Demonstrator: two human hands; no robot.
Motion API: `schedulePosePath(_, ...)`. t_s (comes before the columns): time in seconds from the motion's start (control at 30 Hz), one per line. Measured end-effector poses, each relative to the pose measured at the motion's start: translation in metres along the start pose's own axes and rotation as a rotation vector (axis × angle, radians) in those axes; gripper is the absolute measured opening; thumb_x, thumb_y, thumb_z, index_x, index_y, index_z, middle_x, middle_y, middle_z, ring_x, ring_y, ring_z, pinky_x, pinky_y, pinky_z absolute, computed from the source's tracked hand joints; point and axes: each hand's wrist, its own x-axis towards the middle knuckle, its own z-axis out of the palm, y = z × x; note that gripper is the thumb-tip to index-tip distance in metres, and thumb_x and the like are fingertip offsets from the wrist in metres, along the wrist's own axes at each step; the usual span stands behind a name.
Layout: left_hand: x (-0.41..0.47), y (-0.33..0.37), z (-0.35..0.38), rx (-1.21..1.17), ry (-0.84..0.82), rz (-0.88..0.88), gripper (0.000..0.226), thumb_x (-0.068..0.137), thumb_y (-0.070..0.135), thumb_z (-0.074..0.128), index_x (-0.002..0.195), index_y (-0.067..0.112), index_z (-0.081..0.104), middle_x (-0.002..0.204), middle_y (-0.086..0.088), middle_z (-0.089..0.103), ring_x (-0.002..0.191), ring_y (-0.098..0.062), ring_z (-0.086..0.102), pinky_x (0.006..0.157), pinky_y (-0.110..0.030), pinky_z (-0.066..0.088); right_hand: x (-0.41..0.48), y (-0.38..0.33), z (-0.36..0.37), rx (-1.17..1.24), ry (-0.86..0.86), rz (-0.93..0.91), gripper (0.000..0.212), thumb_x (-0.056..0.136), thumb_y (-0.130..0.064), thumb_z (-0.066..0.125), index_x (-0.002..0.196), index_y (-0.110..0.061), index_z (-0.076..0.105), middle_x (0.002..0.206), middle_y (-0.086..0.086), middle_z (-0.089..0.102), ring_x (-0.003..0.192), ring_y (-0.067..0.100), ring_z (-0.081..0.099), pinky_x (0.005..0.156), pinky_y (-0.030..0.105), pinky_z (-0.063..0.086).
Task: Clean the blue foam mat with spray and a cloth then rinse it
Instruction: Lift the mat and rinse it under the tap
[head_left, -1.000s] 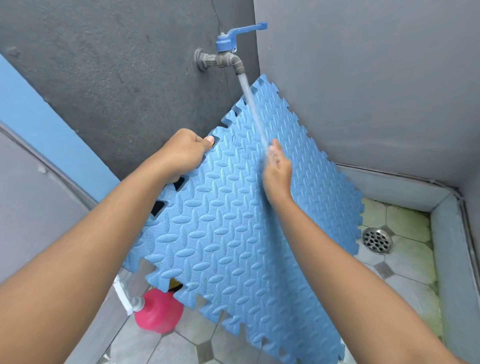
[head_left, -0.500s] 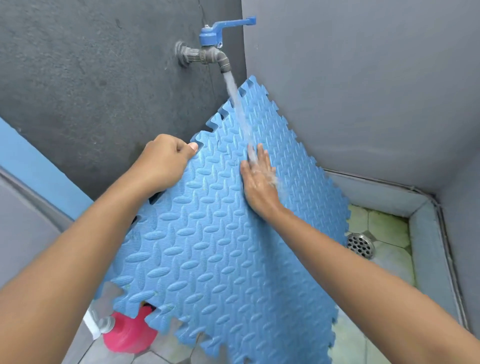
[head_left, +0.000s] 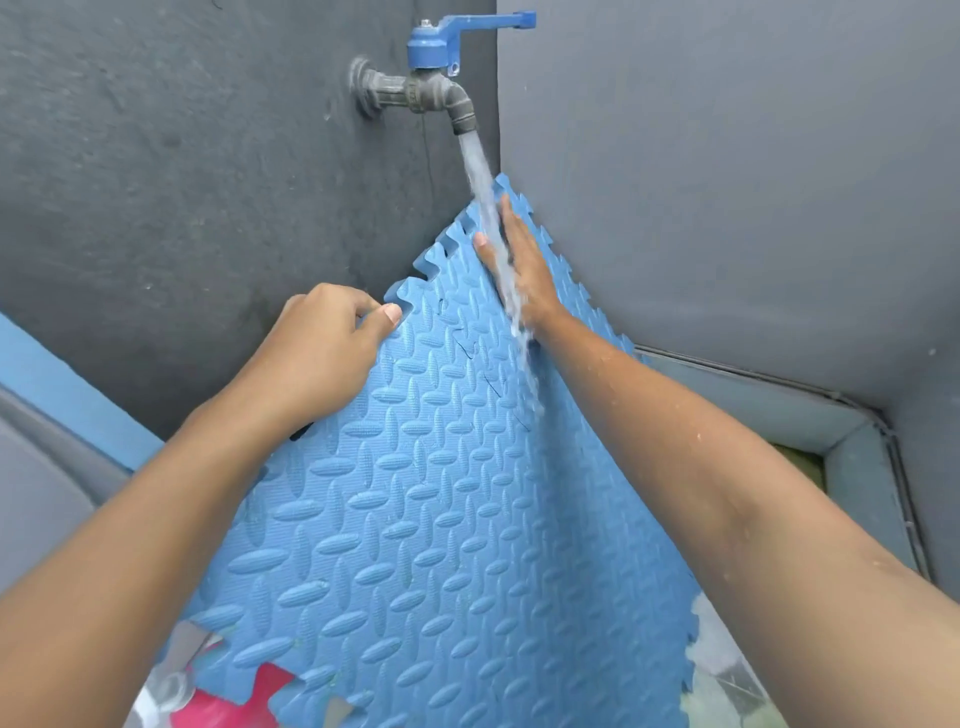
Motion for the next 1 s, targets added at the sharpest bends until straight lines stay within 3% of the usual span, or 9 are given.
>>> schedulePosePath(0.13, -0.008, -0.003, -0.005, -0.017, 0.017, 0.026, 0.036, 0.107, 0.040, 0.049, 0.097, 0.016, 0.075, 0.055, -0.003, 0.046, 0.050, -0.020, 0.042, 0.053, -0.030, 0.034, -0.017, 0.058, -0.030, -0.011, 0.099, 0.393, 0.073, 0.089, -0.073, 0.034, 0.152, -0.038, 0.033, 0.162, -0.012, 0.027, 0.151, 0.012, 0.019, 0.124, 0.044, 0.010)
schedulePosePath(0.23, -0.010, -0.004, -0.010, -0.018, 0.034, 0.041, 0.034, 0.107, 0.039, 0.051, 0.097, 0.017, 0.075, 0.055, -0.001, 0.048, 0.052, -0.018, 0.043, 0.053, -0.030, 0.034, -0.064, 0.115, -0.047, -0.080, 0.158, 0.599, 0.065, 0.089, -0.071, 0.028, 0.139, -0.036, 0.049, 0.151, -0.008, 0.046, 0.143, 0.021, 0.037, 0.119, 0.048, 0.022)
schedulePosePath(0.33, -0.013, -0.003, -0.013, -0.018, 0.043, 0.056, 0.035, 0.107, 0.039, 0.050, 0.096, 0.016, 0.075, 0.063, -0.006, 0.057, 0.060, -0.016, 0.049, 0.056, -0.030, 0.035, -0.085, 0.118, -0.047, -0.063, 0.253, 0.679, 0.073, 0.090, -0.067, 0.028, 0.150, -0.029, 0.039, 0.159, -0.002, 0.036, 0.147, 0.020, 0.028, 0.120, 0.053, 0.016)
schedulePosePath(0.5, -0.010, 0.006, -0.016, -0.049, 0.091, 0.036, 0.036, 0.107, 0.036, 0.051, 0.094, 0.012, 0.074, 0.056, -0.002, 0.045, 0.058, -0.019, 0.043, 0.056, -0.032, 0.032, -0.091, -0.012, 0.003, 0.002, 0.186, 0.284, 0.063, 0.101, -0.055, 0.036, 0.157, -0.029, 0.023, 0.166, 0.000, 0.014, 0.154, 0.017, 0.004, 0.124, 0.048, 0.001)
schedulePosePath(0.6, -0.007, 0.010, -0.024, -0.049, 0.110, 0.022, 0.036, 0.106, 0.038, 0.051, 0.096, 0.013, 0.075, 0.068, -0.005, 0.058, 0.083, -0.026, 0.052, 0.069, -0.034, 0.037, -0.156, -0.101, 0.046, -0.008, 0.109, -0.027, 0.066, 0.101, -0.055, 0.033, 0.159, -0.029, 0.013, 0.167, -0.004, 0.004, 0.153, 0.010, -0.008, 0.124, 0.044, -0.005)
schedulePosePath(0.73, -0.014, 0.009, -0.030, -0.039, 0.142, 0.047, 0.036, 0.106, 0.038, 0.052, 0.098, 0.012, 0.076, 0.082, -0.014, 0.071, 0.090, -0.029, 0.062, 0.075, -0.034, 0.042, -0.213, -0.086, 0.047, -0.067, 0.068, -0.217, 0.063, 0.101, -0.049, 0.038, 0.158, -0.030, 0.020, 0.167, -0.007, 0.003, 0.153, 0.009, -0.005, 0.123, 0.038, -0.006)
schedulePosePath(0.8, -0.016, 0.008, -0.031, -0.032, 0.140, 0.050, 0.037, 0.106, 0.038, 0.052, 0.099, 0.012, 0.076, 0.080, -0.014, 0.069, 0.091, -0.029, 0.060, 0.074, -0.034, 0.041, -0.213, -0.023, 0.035, -0.083, 0.122, 0.020, 0.061, 0.101, -0.056, 0.031, 0.157, -0.037, 0.020, 0.166, -0.011, 0.006, 0.153, 0.007, -0.001, 0.124, 0.037, -0.005)
schedulePosePath(0.93, -0.015, 0.007, -0.031, -0.040, 0.146, 0.050, 0.036, 0.106, 0.039, 0.052, 0.101, 0.012, 0.076, 0.084, -0.011, 0.069, 0.105, -0.031, 0.059, 0.081, -0.036, 0.042, -0.230, 0.095, -0.007, -0.081, 0.193, 0.814, 0.064, 0.099, -0.066, 0.022, 0.157, -0.040, 0.014, 0.167, -0.004, 0.007, 0.154, 0.019, 0.003, 0.122, 0.055, 0.000)
schedulePosePath(1.0, -0.016, 0.008, -0.031, -0.030, 0.150, 0.059, 0.037, 0.107, 0.039, 0.052, 0.100, 0.012, 0.076, 0.079, -0.009, 0.066, 0.104, -0.032, 0.058, 0.081, -0.035, 0.040, -0.229, 0.106, -0.020, -0.087, 0.130, 0.867, 0.070, 0.096, -0.071, 0.022, 0.157, -0.038, 0.013, 0.167, -0.002, 0.005, 0.154, 0.024, 0.002, 0.121, 0.058, 0.001)
